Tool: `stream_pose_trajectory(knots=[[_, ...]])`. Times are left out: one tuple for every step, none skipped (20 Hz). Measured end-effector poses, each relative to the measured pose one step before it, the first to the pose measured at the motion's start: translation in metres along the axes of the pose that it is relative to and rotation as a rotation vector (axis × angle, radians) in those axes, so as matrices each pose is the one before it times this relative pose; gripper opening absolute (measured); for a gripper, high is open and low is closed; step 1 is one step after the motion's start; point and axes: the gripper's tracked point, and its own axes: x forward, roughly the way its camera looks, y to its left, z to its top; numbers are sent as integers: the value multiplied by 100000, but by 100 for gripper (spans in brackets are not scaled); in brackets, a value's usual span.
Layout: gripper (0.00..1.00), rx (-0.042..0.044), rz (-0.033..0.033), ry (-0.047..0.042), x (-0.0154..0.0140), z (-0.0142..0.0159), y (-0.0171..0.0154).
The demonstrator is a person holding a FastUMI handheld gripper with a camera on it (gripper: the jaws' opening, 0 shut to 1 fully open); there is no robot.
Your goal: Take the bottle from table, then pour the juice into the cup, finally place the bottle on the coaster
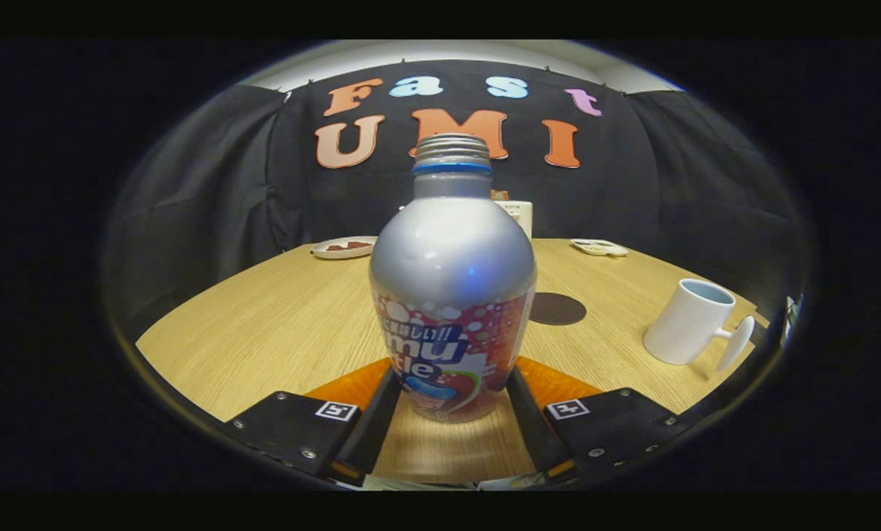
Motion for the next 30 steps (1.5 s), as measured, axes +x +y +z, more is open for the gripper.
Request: stream_pose_trajectory(knots=[[76,2776,583,-88,-189,364,133],[76,1792,261,-1052,-245,499,64],[76,508,-219,-1496,-216,658,-169],[76,519,-1074,-595,-49,449,-356],[76,1145,-90,-300,-34,349,-215],[76,1986,631,385,-59,182,-194],[76,2174,332,71,-139,240,-168],[76,1966,145,12,-127,318,-222],[76,1960,-228,88,-42,275,-314],[76,1839,118,69,40,285,-286],[76,2440,4,226,8,264,-298],[76,2795,106,18,-16,234,-326],[76,2999,-124,69,47,202,-320],[76,2655,-580,479,67,63,-419],[76,2170,-1005,861,140,-74,-394],[76,2058,-472,317,81,129,-348],[76,2086,-43,67,86,177,-255],[76,2076,146,80,-55,126,-252],[76,2360,6,53,124,198,-230],[76,2768,-331,722,221,-32,-382],[76,3066,-375,1045,222,-42,-299],[76,3590,-263,221,151,196,-249],[76,3540,158,267,120,140,-94],[76,3455,16,-138,73,275,-162],[76,3297,-289,-207,133,230,-266],[76,3376,-205,-132,59,300,-426],[76,3558,-93,166,222,165,-181],[76,3736,423,-443,273,220,-214],[76,3903,-149,-43,228,122,-334],[76,3807,36,35,452,17,-191]])
